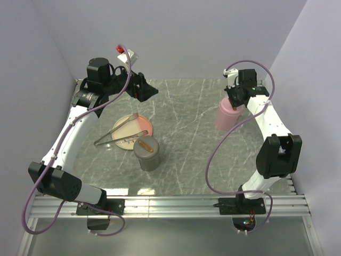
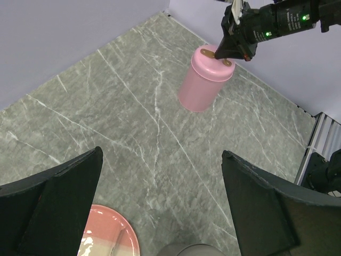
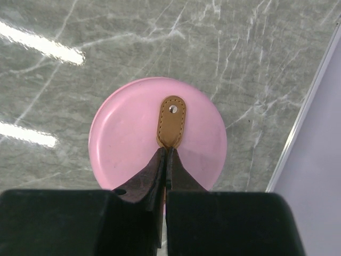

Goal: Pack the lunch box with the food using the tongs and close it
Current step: Close the box lid on the packing box.

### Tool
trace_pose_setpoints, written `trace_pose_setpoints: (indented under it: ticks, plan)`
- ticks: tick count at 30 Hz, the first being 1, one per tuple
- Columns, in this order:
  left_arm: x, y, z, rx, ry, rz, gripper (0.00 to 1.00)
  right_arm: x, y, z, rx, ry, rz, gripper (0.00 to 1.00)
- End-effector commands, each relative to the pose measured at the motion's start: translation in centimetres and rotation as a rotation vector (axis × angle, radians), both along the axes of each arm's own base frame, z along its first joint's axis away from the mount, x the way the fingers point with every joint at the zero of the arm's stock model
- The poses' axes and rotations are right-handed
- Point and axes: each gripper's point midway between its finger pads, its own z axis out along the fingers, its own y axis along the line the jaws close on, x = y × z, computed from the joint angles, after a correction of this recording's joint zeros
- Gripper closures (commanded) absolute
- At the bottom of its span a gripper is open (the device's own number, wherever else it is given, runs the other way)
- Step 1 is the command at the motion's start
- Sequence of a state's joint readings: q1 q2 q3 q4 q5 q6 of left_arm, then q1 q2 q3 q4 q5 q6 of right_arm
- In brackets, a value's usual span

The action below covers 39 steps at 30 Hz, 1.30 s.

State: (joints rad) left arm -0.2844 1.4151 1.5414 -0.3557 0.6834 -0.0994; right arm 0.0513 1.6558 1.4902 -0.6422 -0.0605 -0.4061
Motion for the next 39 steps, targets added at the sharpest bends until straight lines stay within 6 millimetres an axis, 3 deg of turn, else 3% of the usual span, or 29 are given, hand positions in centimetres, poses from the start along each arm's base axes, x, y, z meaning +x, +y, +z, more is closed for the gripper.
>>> trace_pose_setpoints:
  ticks: [1,12,24,27,32,35,39]
  plan:
    - [-0.2,0.0,1.6,-0.03,-0.045,-0.009,0.01,-0.3,0.5,-1.1,-0.043,0.019,0.038,1.0]
    - [-0.2,0.1,1.3,-0.026,-0.037,-0.004,0.01,-1.4,1.5,-4.3,0.025,0.114,0.019,1.0]
    - [-0.2,0.2,1.4,-0.035,-0.034,-0.005,0.01,-3.4,1.8,-5.0,0.074,0.137,0.016,1.0]
    - [-0.1,0.2,1.4,-0.034,-0.031,-0.005,0.01,-3.3,1.7,-4.7,0.075,0.13,0.011,1.0]
    - [-0.3,0.2,1.3,-0.027,-0.03,-0.009,0.01,-3.0,2.0,-4.0,0.094,0.12,0.001,0.86]
    - [-0.5,0.3,1.3,-0.022,-0.036,-0.009,0.01,-2.5,2.2,-2.9,0.114,0.096,-0.004,0.78]
    - [-0.7,0.4,1.4,-0.02,-0.043,-0.008,0.01,-1.9,2.4,-0.9,0.138,0.051,-0.015,0.75]
